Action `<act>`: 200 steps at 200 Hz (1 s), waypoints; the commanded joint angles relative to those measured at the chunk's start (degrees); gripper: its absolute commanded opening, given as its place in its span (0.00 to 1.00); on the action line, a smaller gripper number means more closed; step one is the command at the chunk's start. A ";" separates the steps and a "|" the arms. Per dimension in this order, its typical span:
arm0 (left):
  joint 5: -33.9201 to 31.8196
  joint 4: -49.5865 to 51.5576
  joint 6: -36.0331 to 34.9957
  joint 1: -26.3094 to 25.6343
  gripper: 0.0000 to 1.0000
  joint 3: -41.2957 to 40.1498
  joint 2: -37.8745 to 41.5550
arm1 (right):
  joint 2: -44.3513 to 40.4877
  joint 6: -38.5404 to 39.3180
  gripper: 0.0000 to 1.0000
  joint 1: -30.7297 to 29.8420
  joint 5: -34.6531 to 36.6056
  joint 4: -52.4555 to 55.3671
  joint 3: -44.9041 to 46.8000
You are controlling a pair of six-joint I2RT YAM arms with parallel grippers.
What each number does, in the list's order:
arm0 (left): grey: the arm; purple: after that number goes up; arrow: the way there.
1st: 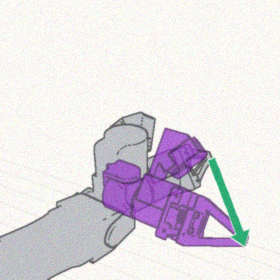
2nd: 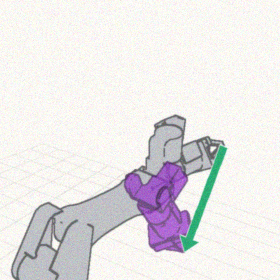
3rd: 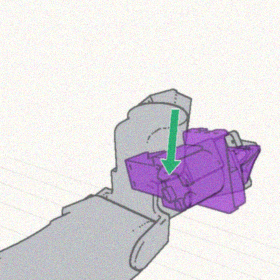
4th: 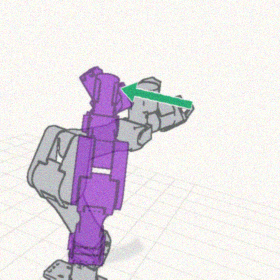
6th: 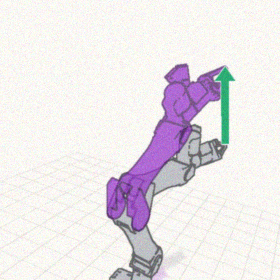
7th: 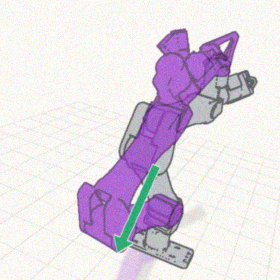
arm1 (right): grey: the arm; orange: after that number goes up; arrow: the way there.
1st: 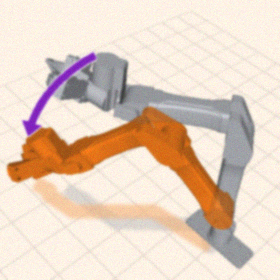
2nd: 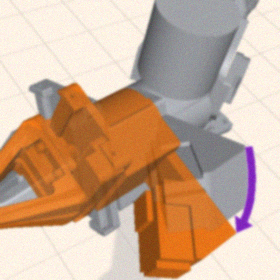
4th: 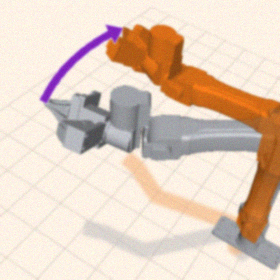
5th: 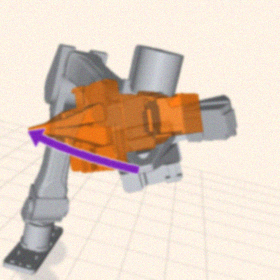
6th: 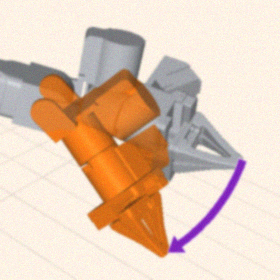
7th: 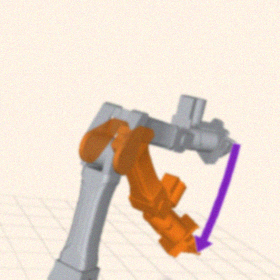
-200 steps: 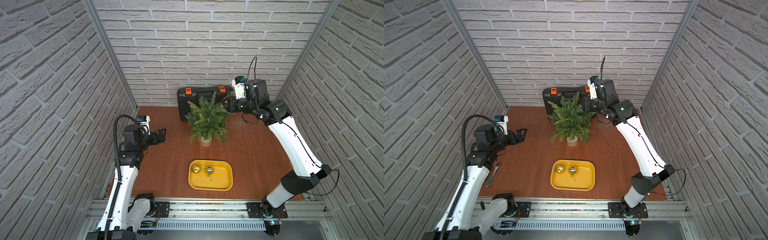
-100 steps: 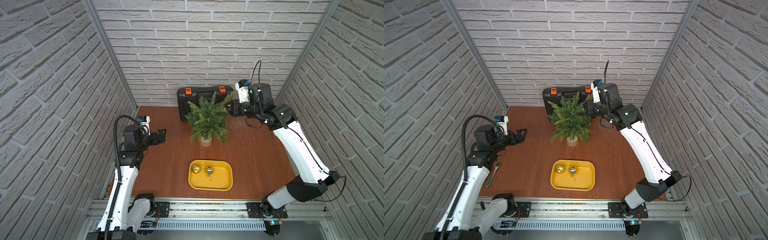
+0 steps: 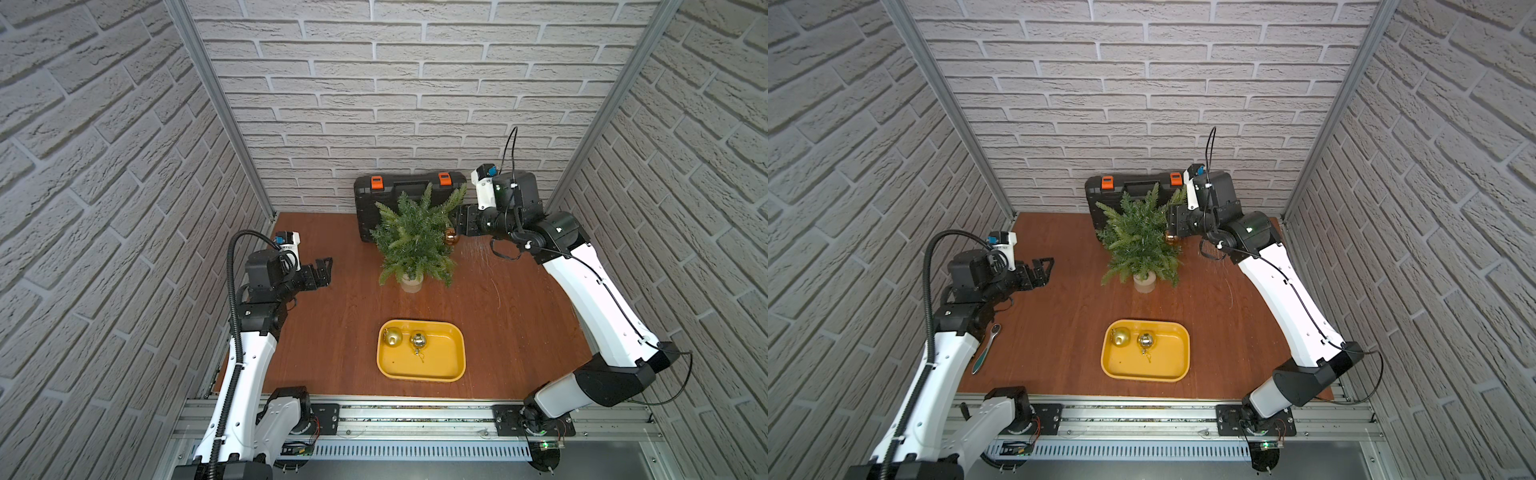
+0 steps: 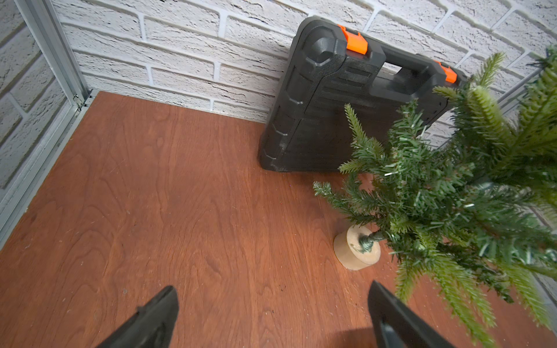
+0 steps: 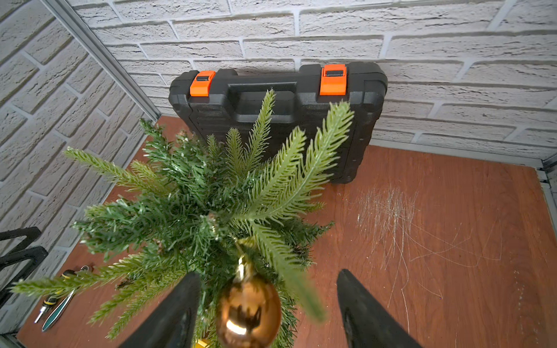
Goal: Decorate the small christmas tree with ornaments
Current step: Hang an ornament on the christmas tree.
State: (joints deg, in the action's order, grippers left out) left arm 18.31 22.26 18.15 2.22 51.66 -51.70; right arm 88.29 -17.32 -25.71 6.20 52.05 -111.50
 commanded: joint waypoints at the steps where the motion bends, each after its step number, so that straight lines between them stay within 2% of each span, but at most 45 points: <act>1: 0.63 -2.95 0.38 0.35 0.98 -0.39 -0.13 | -2.96 0.18 0.73 -0.04 2.36 -1.62 0.71; 70: 0.41 -2.88 1.05 -0.47 0.97 -0.26 -0.88 | -9.35 -0.54 0.72 0.04 5.14 0.84 9.26; 85: -2.28 -1.28 0.30 -2.90 0.97 0.20 -1.12 | -11.69 -1.32 0.71 0.05 6.21 1.28 13.56; 113: -10.30 3.28 -1.97 -11.58 0.97 1.60 -1.81 | -16.76 -3.59 0.69 0.05 7.33 3.54 21.62; 147: -11.80 6.65 -0.95 -16.31 0.97 0.78 -2.25 | -22.84 -6.01 0.66 -0.55 2.09 6.23 31.30; 176: -12.98 8.10 -0.74 -16.52 0.98 -0.14 -1.50 | -26.77 -10.25 0.65 -6.63 3.35 8.66 38.93; 200: -14.32 8.43 -1.69 -16.37 0.98 0.26 -1.46 | -27.11 -15.87 0.65 -12.84 1.95 6.35 45.53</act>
State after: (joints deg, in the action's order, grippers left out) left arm 6.39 30.00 17.58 -13.96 51.79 -53.87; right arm 61.28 -26.52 -33.93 9.61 59.59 -70.81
